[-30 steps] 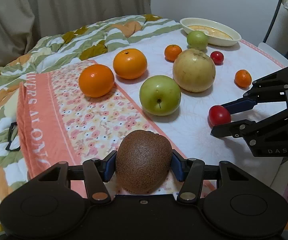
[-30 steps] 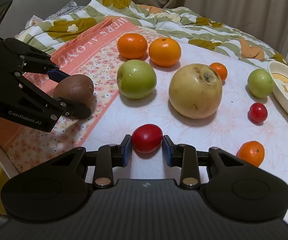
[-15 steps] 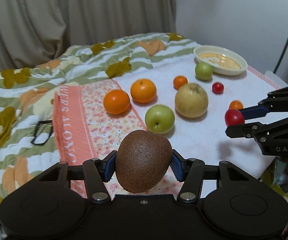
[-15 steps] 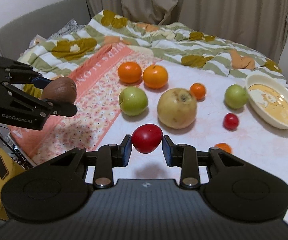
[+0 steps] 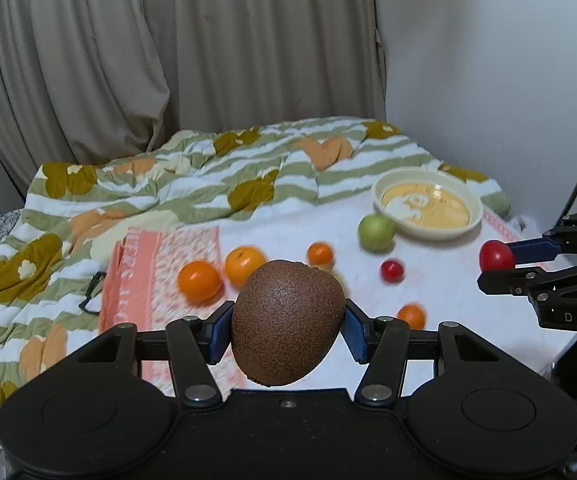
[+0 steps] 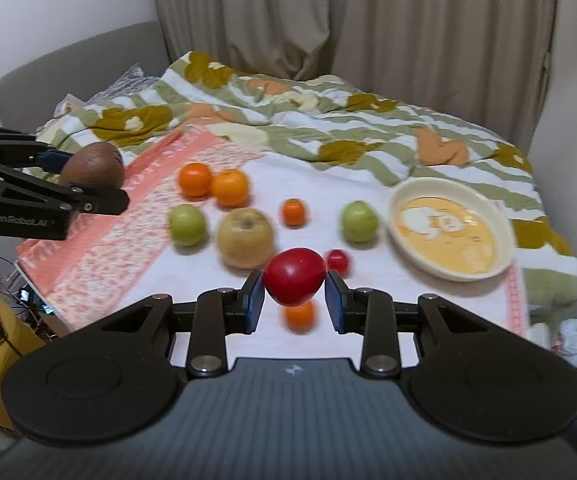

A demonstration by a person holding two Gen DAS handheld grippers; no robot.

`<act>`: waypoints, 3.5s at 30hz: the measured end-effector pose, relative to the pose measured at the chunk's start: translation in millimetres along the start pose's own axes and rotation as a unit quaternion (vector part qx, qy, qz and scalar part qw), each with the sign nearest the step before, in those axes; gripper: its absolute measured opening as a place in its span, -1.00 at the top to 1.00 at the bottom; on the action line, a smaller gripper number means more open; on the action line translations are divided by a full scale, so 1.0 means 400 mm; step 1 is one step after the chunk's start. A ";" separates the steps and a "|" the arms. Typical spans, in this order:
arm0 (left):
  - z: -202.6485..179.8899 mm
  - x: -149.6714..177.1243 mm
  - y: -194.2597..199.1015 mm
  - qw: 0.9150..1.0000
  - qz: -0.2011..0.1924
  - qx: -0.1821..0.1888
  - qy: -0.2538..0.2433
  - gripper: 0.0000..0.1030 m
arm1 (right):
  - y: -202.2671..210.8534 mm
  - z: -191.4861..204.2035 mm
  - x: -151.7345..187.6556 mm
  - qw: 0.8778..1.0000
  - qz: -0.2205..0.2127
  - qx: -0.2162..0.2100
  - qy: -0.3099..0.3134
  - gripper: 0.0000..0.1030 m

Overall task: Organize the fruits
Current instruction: 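Carry the kiwi and tomato to the white bowl and release both, then withdraw both open tools from the bowl back over the fruits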

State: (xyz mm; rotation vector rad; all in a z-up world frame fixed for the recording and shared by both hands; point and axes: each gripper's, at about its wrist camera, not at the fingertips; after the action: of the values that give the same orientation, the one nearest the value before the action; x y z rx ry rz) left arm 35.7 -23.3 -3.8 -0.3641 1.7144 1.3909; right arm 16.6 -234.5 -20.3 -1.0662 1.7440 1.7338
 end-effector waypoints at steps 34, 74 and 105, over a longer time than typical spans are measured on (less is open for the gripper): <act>-0.278 -0.394 -0.757 0.994 0.068 0.075 -0.052 -0.16 | -0.490 -0.602 -0.198 0.991 0.059 0.077 -0.087 0.06; -0.227 -0.339 -0.588 0.997 0.060 0.043 0.030 -0.91 | -0.647 -0.530 -0.136 0.995 0.085 0.024 0.040 0.06; -0.269 -0.276 -0.269 0.996 -0.021 -0.044 0.069 -0.97 | -0.266 -0.510 -0.162 0.999 0.006 0.050 0.010 -1.00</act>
State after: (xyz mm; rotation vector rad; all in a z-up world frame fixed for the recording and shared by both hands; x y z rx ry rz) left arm 126.4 -187.3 11.0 -0.5536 1.7494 1.4422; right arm 178.5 -410.2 -15.3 -1.0355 1.8317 1.6302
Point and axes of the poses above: each gripper's, at about its wrist camera, not at the fingertips, and y roughly against the way its jaws point, z to its left, x to its underside, and after that the axes turned 9 degrees about x, right-handed
